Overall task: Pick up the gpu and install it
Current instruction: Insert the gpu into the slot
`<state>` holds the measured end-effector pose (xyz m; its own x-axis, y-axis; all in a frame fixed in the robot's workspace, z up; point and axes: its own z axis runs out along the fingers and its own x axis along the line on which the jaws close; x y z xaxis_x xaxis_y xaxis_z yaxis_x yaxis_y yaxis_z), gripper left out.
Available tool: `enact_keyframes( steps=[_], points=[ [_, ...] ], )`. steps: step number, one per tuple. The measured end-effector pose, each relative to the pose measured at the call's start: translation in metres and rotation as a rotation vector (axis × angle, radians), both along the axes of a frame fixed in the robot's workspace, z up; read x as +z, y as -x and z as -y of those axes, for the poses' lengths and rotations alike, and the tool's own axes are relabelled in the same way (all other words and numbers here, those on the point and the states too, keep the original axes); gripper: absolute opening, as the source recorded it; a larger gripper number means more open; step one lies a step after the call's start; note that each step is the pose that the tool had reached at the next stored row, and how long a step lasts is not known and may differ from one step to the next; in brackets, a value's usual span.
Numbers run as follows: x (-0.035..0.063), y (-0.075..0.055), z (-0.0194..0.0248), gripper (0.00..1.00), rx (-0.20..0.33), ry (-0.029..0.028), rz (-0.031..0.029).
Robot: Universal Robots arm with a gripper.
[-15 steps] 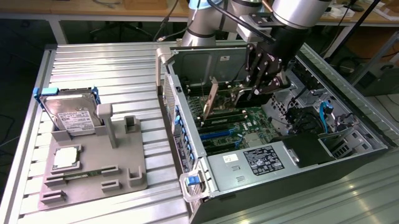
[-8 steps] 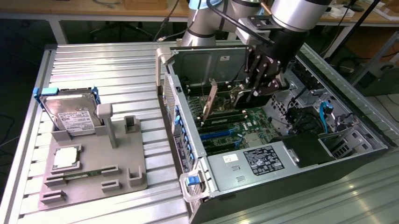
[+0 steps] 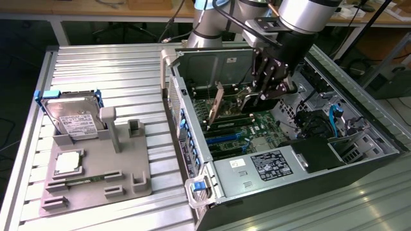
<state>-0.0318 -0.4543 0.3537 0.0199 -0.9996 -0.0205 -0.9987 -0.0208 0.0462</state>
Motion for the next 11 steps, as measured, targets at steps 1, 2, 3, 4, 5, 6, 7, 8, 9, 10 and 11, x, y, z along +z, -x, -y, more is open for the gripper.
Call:
enact_keyframes(
  steps=[1, 2, 3, 4, 5, 6, 7, 8, 9, 10, 11],
  points=[
    [-0.0005, 0.0001, 0.0000, 0.27, 0.000, 0.0000, 0.0000],
    [-0.0015, 0.0002, 0.0000, 0.27, 0.000, -0.0001, 0.0001],
    [-0.0024, 0.0004, 0.0000, 0.27, 0.000, -0.0001, 0.0000],
    [-0.0030, 0.0006, 0.0000, 0.27, 0.000, 0.0000, 0.0000],
    [-0.0040, 0.0009, 0.0000, 0.27, 0.000, 0.0000, 0.0000],
    [-0.0056, 0.0015, 0.0000, 0.27, 0.000, 0.0000, 0.0000],
    [-0.0067, 0.0019, 0.0000, 0.27, 0.000, 0.0000, 0.0000],
    [-0.0077, 0.0022, 0.0000, 0.27, 0.000, 0.0001, 0.0000],
    [-0.0088, 0.0027, 0.0000, 0.27, 0.000, 0.0001, 0.0000],
    [-0.0095, 0.0030, 0.0000, 0.27, 0.000, 0.0001, 0.0000],
    [-0.0102, 0.0036, 0.0000, 0.27, 0.000, 0.0000, 0.0000]
  ],
)
